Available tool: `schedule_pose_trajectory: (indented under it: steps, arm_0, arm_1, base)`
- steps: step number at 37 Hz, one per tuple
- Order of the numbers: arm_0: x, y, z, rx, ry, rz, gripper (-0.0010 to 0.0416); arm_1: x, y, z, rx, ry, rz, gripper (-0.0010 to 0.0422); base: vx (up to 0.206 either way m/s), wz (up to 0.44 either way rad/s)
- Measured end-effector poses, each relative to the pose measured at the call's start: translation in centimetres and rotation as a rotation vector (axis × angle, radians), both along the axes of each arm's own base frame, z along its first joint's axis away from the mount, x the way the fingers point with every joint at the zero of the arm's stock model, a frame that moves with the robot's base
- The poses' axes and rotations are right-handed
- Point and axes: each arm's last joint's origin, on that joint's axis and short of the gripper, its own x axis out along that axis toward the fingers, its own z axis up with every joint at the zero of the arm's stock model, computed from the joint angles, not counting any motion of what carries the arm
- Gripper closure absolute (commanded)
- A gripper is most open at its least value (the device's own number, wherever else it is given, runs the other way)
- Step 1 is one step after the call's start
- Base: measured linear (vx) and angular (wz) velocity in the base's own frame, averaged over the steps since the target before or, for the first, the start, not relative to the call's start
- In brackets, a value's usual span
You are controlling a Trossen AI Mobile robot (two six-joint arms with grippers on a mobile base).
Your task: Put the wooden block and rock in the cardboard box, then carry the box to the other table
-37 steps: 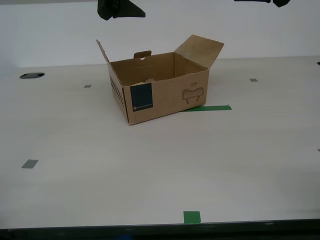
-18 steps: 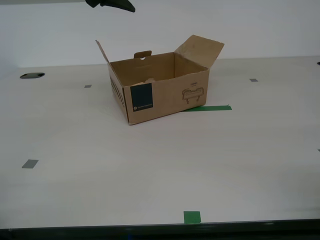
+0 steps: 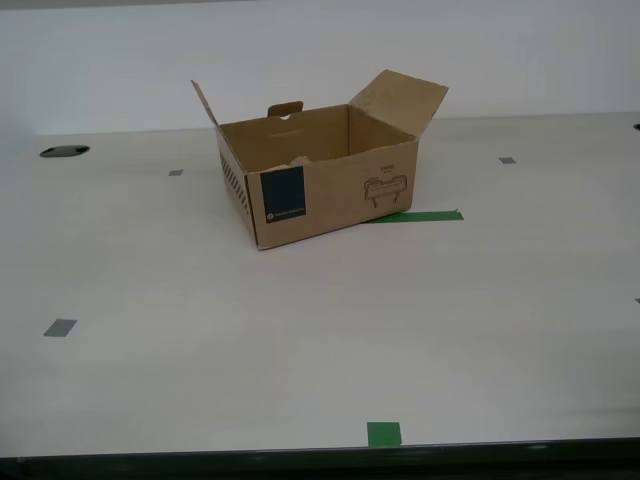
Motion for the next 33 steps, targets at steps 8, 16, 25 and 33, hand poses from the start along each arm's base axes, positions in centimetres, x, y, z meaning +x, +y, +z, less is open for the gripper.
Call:
schedule_pose_trajectory:
  steps: [8, 16, 25, 33]
  arm_0:
    - [2.1, 0.0, -1.3, -0.023, 0.12, 0.012, 0.012]
    - [5.2, 0.0, -2.5, -0.038, 0.197, 0.024, 0.0088]
    - [8.7, 0.1, -4.4, -0.08, 0.319, 0.061, 0.0105]
    - [11.4, 0.2, -6.4, -0.116, 0.381, 0.114, 0.0128]
  arm_1:
    - [-1.3, 0.3, 0.6, -0.061, 0.08, -0.086, 0.0037]
    - [-1.4, 0.5, 0.7, -0.078, 0.101, 0.005, 0.0037]
    - [-1.3, 0.7, 0.7, -0.004, 0.061, 0.167, 0.0037]
    - [-1.4, 0.6, 0.3, -0.016, 0.074, 0.312, 0.0037]
  base:
    - [0.0, 0.0]
    - [0.0, 0.0]
    - [0.0, 0.0]
    - [0.0, 0.0]
